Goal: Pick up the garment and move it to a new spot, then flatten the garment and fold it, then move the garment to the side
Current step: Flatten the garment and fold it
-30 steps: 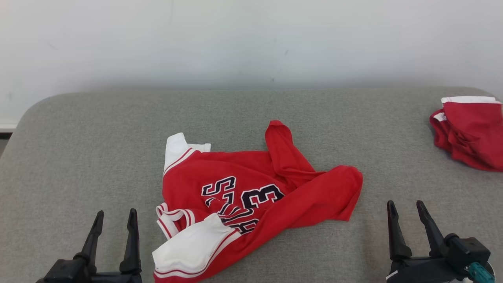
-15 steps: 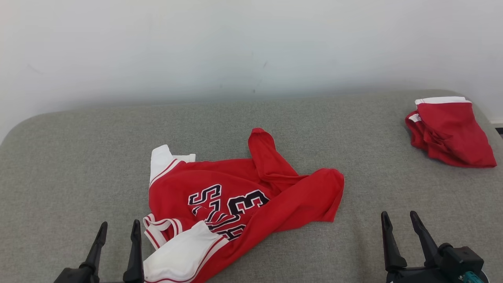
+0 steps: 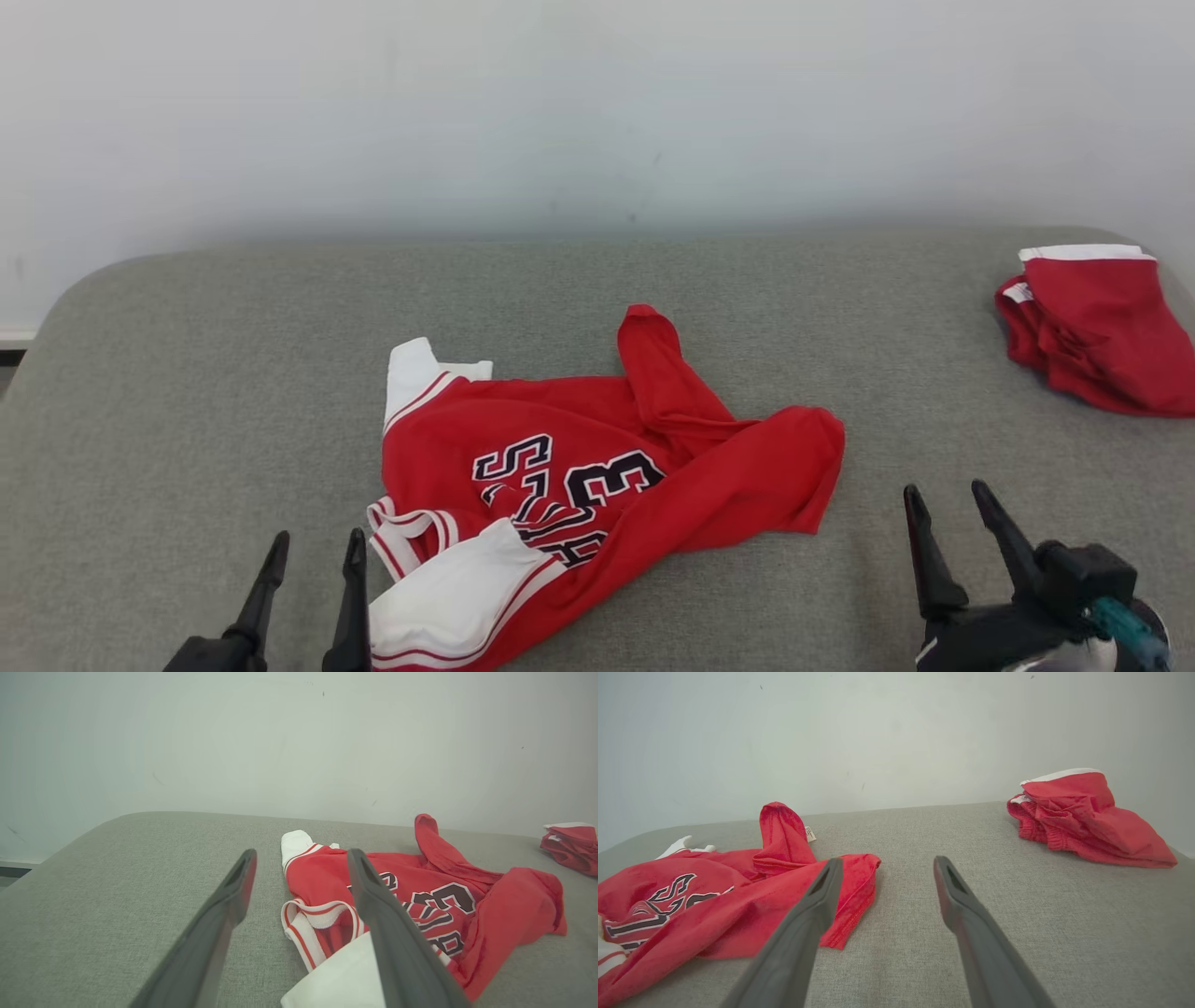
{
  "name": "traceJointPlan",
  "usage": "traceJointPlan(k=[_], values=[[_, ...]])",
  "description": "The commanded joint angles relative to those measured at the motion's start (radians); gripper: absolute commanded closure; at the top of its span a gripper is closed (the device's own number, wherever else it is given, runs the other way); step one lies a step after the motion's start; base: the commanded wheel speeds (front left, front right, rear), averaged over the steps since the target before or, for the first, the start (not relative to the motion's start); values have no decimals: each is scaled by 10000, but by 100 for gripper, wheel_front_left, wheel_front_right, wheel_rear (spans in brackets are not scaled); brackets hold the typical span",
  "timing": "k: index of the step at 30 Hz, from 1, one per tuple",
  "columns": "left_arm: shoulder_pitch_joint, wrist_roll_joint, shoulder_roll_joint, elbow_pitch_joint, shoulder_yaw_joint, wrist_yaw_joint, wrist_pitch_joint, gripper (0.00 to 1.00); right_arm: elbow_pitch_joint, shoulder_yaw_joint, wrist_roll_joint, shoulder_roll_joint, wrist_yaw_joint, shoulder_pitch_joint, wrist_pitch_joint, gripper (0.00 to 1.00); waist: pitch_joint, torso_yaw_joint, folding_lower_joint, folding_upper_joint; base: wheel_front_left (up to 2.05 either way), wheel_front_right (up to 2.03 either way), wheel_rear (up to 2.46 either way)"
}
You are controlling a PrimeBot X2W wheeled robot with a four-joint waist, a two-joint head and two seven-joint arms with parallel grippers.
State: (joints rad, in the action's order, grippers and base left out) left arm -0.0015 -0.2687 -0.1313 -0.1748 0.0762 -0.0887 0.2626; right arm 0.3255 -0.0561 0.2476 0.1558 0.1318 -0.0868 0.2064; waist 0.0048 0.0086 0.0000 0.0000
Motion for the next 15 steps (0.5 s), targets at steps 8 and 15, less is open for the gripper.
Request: traceJointPlan(k=[8,15], values=[[-361,166,250,-222,264,-195,29,0,1257,-420,175,706,-27,-1640,-381,0,505,926,0,0,0,0,0],[-739,184,469,-445,402,-335,29,0,3181,-824,391,1217,-27,-3055,-503,0,908,1623,0,0,0,0,0]])
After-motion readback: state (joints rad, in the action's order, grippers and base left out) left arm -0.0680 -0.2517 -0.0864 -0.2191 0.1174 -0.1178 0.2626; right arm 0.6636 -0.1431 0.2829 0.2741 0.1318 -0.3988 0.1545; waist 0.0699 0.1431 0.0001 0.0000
